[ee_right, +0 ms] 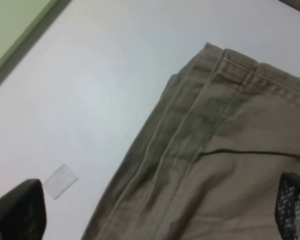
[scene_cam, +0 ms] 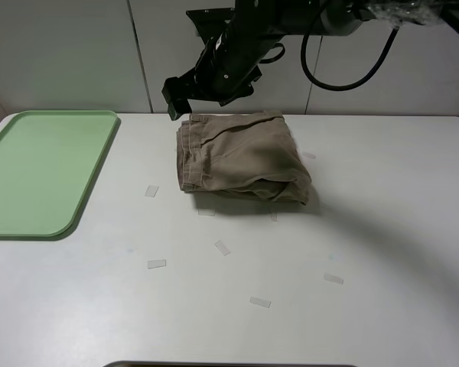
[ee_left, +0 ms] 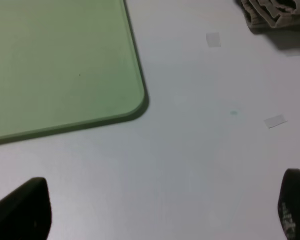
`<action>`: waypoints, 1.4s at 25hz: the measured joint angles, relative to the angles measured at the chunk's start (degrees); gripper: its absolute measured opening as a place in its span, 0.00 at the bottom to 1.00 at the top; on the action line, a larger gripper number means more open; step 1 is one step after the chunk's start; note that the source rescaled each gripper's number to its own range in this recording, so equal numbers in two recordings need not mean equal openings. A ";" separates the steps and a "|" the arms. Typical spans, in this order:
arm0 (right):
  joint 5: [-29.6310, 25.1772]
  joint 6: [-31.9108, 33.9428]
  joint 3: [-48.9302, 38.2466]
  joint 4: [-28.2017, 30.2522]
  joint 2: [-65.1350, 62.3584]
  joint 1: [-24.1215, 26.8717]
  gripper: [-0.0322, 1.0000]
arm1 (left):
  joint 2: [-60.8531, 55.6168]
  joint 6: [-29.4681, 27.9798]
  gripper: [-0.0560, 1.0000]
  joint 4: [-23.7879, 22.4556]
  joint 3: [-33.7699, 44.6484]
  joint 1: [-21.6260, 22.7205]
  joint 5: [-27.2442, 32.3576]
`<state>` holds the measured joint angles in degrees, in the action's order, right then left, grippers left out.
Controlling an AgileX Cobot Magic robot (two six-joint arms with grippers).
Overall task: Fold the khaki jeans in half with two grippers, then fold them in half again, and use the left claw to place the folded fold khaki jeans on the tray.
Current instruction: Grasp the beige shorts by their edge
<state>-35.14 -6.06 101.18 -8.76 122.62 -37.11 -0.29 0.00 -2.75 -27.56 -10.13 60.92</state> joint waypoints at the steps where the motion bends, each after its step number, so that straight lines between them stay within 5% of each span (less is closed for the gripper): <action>1: -0.15 0.00 0.00 0.75 0.00 0.00 1.00 | 0.00 0.00 0.89 0.00 0.00 0.00 0.00; 12: -1.86 -0.06 -2.19 7.53 -8.53 3.47 1.00 | 0.00 0.00 0.89 0.00 0.00 0.00 0.00; 16: 0.10 -0.06 -11.03 9.65 -16.42 6.61 1.00 | 0.00 0.00 0.89 0.00 0.00 0.00 0.00; 26: 16.52 -0.06 -41.39 11.00 -48.94 18.14 1.00 | 0.00 0.00 0.89 0.00 0.00 0.00 0.00; 35: 15.02 0.07 -57.68 10.64 -78.23 26.38 1.00 | 0.00 0.00 0.89 0.00 0.00 0.00 0.00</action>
<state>-20.12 -5.99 43.50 1.88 44.40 -10.74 -0.29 0.00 -2.75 -27.56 -10.13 60.92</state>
